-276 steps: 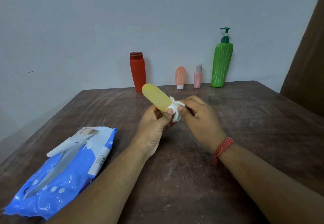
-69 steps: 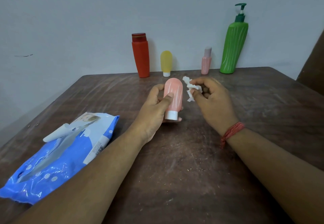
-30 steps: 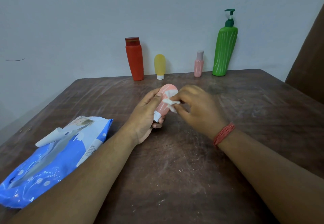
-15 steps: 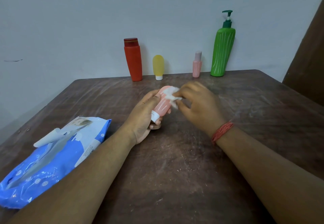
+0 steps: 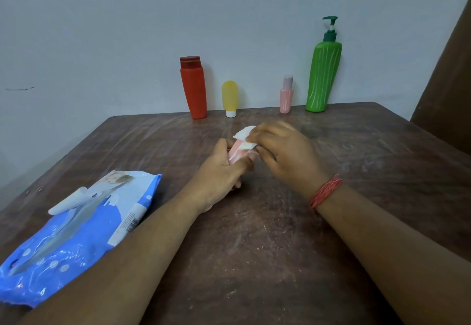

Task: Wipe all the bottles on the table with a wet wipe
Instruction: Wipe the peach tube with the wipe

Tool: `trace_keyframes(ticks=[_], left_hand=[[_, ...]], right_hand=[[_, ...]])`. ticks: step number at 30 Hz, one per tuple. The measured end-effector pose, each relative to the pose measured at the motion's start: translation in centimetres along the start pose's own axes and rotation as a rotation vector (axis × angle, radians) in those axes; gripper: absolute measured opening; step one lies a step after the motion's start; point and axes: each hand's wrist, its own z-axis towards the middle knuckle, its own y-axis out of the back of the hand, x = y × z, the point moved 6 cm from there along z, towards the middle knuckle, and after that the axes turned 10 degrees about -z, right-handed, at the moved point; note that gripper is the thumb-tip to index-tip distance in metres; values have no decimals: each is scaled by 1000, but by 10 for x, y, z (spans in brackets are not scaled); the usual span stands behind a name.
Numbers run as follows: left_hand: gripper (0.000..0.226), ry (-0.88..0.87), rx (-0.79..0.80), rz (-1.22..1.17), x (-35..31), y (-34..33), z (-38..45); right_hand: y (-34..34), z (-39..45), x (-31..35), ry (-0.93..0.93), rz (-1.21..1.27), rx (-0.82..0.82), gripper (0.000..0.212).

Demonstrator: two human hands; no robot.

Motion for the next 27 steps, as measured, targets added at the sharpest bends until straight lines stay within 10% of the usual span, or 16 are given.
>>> trace_keyframes(ticks=[27], left_hand=[[43,-36,49,254,-3,0,1]], right_hand=[[6,4,-4,-91,-13,-54,25]])
